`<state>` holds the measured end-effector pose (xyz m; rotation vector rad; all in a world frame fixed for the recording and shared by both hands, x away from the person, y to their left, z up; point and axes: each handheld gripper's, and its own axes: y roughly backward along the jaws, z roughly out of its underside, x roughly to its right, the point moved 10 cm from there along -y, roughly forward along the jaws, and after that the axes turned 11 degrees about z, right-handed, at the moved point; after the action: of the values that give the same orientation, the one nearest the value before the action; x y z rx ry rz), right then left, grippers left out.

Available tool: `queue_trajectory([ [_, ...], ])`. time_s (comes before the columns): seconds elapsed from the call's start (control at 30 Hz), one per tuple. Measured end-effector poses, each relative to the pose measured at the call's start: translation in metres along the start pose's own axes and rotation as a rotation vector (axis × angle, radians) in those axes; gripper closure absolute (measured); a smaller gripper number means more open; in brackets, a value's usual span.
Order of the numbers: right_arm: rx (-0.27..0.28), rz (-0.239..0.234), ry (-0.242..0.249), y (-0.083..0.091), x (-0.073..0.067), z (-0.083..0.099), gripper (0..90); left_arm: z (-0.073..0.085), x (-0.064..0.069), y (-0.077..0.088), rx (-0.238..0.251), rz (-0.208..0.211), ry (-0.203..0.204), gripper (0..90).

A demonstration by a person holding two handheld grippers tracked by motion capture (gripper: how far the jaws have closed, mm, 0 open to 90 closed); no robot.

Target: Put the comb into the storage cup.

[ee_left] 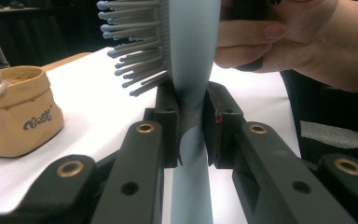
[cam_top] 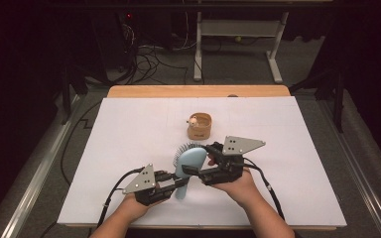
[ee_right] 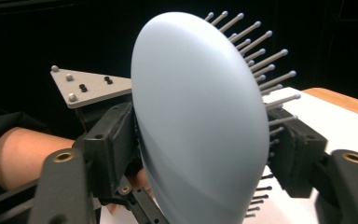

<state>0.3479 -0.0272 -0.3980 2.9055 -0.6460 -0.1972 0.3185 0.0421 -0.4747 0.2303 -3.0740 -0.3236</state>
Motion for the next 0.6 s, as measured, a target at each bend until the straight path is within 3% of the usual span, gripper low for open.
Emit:
queue_trajectory([
  [0.6, 0.017, -0.036, 0.021, 0.0027, -0.0049, -0.0009, 53.0, -0.0001, -0.0004, -0.0008, -0.004, 0.001, -0.001, 75.4],
])
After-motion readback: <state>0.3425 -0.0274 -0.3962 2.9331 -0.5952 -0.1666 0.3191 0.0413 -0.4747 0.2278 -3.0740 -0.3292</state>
